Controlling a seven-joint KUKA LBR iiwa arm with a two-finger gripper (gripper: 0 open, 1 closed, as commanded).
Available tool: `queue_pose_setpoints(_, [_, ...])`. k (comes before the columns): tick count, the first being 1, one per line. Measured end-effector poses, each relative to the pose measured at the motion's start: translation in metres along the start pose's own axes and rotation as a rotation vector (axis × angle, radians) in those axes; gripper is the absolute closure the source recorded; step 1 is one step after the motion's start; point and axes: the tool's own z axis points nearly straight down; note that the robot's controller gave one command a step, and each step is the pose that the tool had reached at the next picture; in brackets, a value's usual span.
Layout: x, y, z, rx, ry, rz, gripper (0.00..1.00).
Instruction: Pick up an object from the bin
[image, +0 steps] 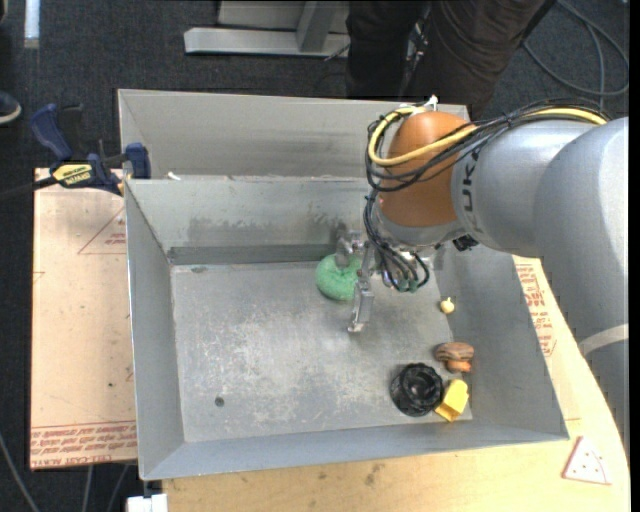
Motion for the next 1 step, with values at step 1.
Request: queue_pose_setpoints(1, [-0.0018, 0.0074, -0.0007, 0.001, -0.005, 0.169, 1.00])
